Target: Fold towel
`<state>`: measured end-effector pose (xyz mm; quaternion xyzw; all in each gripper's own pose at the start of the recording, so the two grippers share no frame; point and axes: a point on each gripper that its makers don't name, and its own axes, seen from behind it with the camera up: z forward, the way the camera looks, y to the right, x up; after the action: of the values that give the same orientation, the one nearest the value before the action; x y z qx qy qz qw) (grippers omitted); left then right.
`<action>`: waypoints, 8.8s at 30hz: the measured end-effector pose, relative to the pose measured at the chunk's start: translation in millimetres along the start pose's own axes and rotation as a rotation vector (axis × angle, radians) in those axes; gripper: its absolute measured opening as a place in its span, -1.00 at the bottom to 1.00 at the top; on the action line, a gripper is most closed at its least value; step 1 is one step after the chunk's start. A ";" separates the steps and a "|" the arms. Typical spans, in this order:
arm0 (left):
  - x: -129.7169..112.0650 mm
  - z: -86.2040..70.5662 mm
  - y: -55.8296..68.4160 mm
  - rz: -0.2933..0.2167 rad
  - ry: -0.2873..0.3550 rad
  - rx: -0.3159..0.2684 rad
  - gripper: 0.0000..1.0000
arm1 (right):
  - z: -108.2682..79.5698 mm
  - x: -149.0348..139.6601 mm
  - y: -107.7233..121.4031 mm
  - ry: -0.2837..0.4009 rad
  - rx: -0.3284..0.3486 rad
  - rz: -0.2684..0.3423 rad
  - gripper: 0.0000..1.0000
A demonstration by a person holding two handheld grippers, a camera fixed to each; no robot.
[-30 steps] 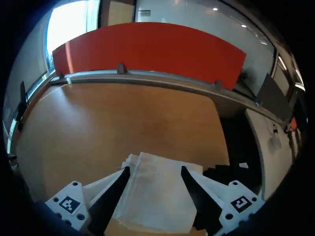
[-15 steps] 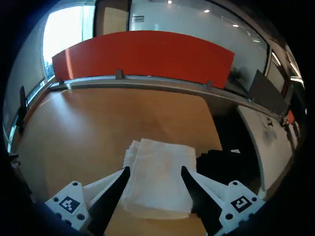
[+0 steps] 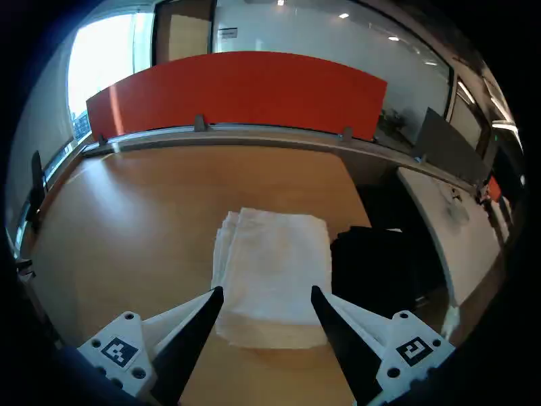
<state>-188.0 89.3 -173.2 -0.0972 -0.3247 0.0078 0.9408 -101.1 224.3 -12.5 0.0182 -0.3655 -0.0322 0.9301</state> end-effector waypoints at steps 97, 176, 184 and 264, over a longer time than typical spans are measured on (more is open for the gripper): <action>229.0 -13.4 -93.8 -0.043 0.519 0.146 0.85 | -89.6 148.2 -125.4 0.709 -0.065 0.022 1.00; 152.7 91.5 -115.4 0.016 0.732 0.212 0.85 | -46.6 113.7 -211.6 0.773 -0.071 0.056 1.00; 140.0 103.2 -106.0 -0.004 0.732 0.207 0.85 | -36.4 109.3 -212.5 0.765 -0.060 0.044 1.00; 118.3 130.1 -99.0 -0.052 0.690 0.198 0.86 | -0.9 84.9 -181.2 0.852 -0.026 0.083 1.00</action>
<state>-179.2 24.5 17.8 0.0059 0.0121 -0.0179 0.9997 -46.9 37.4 34.0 0.0037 0.0513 0.0109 0.9986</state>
